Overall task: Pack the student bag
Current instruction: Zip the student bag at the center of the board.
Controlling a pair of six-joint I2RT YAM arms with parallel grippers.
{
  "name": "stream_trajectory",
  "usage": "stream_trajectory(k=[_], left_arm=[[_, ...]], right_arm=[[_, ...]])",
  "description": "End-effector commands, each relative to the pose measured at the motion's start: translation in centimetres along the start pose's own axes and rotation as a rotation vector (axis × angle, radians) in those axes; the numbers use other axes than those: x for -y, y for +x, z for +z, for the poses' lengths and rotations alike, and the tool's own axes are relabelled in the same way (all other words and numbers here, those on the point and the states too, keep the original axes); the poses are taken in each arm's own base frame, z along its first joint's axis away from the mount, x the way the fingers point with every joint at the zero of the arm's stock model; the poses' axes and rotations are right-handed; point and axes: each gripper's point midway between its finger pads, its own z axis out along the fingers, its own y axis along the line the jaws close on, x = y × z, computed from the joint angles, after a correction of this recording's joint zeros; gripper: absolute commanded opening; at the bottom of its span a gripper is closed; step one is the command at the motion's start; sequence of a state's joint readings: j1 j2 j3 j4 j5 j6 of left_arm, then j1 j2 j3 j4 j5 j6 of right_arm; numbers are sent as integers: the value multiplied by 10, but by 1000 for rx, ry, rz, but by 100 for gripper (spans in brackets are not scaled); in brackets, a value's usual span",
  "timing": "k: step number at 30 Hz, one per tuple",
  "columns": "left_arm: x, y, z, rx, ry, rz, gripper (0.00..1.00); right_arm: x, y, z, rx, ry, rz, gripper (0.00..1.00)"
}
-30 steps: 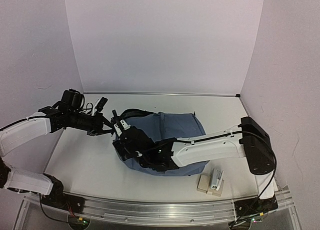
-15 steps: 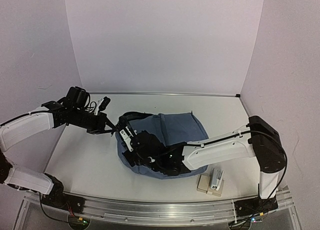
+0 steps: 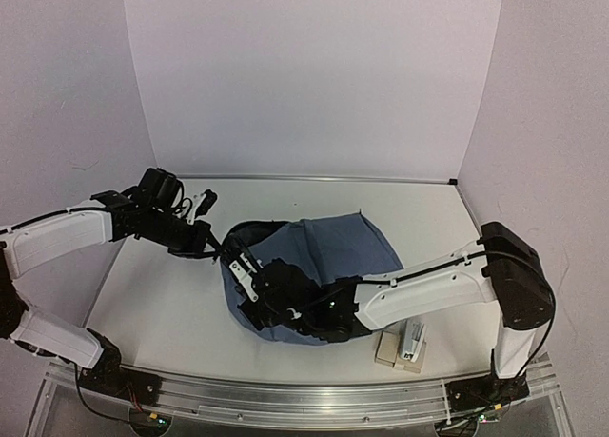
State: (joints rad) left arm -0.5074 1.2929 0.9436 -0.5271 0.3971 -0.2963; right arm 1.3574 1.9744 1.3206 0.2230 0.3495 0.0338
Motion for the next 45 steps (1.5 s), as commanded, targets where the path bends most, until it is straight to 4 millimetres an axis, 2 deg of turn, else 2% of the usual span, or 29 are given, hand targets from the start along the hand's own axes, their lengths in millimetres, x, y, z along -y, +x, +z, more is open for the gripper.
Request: stream_trajectory(k=[1,7,10,14,17,20,22,23,24,26,29,31,37,42,45], left_arm=[[-65,-105,-49,436,-403,3,0],[-72,-112,-54,480,-452,10,0],[-85,-115,-55,483,-515,0,0],[-99,-116,-62,504,-564,-35,0],[-82,-116,-53,494,-445,11,0],[-57,-105,-38,449,-275,60,0],[-51,-95,-32,421,-222,60,0],[-48,-91,-30,407,-200,55,0],[-46,-84,-28,388,-178,47,0],[-40,-74,-25,362,-129,39,0],[-30,-61,-24,336,-58,19,0],[-25,-55,-26,336,-29,9,0],[-15,-49,-43,371,6,-8,0],[-1,-47,-60,389,50,-6,0],[7,-43,-66,379,79,-5,0]], right_arm=[[-64,27,-50,-111,-202,-89,0],[-80,37,-59,-142,-247,-102,0],[-91,45,-67,-160,-269,-128,0],[-92,56,-75,-191,-270,-139,0],[-82,56,-74,-186,-214,-122,0],[-65,48,-69,-154,-107,-86,0],[-51,41,-66,-133,-29,-53,2],[-45,39,-64,-129,-7,-37,8],[-41,37,-63,-126,4,-20,22],[-36,28,-62,-112,6,12,43],[-34,5,-59,-74,13,51,61],[-30,-10,-53,-49,25,98,67],[-6,-32,-16,-38,92,194,80],[5,-41,19,-45,109,248,81],[2,-50,31,-33,96,242,81]])
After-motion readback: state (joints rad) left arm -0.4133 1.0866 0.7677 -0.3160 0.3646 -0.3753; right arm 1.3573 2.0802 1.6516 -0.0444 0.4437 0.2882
